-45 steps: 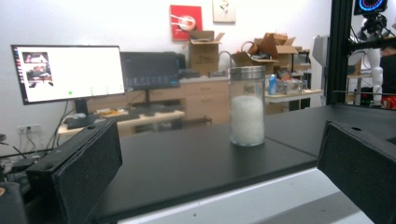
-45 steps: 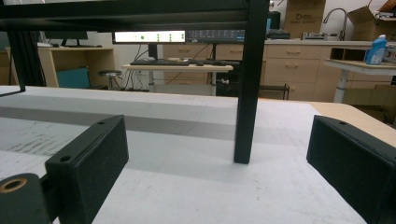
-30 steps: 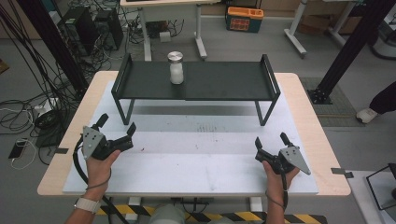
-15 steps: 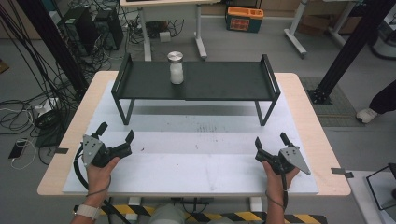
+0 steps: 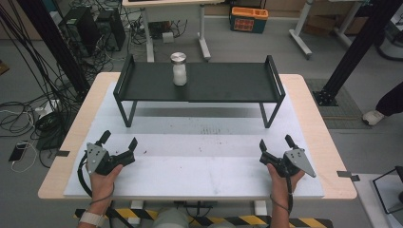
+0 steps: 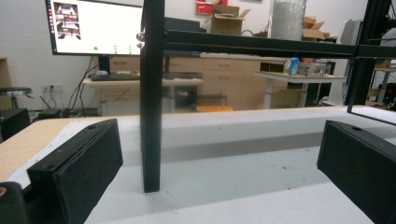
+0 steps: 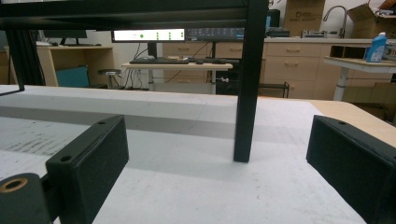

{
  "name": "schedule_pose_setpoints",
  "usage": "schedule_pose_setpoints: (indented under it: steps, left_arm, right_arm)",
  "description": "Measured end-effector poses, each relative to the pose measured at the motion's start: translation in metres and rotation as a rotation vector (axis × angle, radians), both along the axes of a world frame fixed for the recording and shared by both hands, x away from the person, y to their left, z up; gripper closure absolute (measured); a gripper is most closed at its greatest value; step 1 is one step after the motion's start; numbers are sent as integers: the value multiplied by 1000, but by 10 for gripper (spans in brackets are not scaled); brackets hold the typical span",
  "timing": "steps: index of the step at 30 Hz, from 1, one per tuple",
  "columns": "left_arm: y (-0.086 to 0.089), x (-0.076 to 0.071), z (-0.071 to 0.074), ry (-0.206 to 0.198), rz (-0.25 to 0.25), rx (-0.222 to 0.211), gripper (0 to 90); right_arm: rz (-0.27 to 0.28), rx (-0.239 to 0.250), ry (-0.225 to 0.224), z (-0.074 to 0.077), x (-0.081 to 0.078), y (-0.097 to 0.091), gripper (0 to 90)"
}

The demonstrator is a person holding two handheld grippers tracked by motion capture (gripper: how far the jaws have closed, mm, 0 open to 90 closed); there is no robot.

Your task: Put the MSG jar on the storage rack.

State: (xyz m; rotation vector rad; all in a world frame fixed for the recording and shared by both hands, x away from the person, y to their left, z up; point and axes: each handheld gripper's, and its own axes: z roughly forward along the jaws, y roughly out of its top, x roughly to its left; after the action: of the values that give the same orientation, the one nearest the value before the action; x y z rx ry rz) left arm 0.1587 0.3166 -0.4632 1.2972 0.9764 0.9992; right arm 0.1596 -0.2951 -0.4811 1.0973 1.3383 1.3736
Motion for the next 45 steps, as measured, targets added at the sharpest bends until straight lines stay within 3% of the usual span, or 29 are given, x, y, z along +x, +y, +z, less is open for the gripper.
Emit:
schedule_pose_setpoints:
  steps: [25,45]
  left_arm:
    - [-2,-5,-13,11,12,12,3]
    - [-3,-5,-11,20,13,28,9]
  right_arm:
    - [-1,2,2,0,0,0,56]
    - [-7,3,5,1,0,1,59]
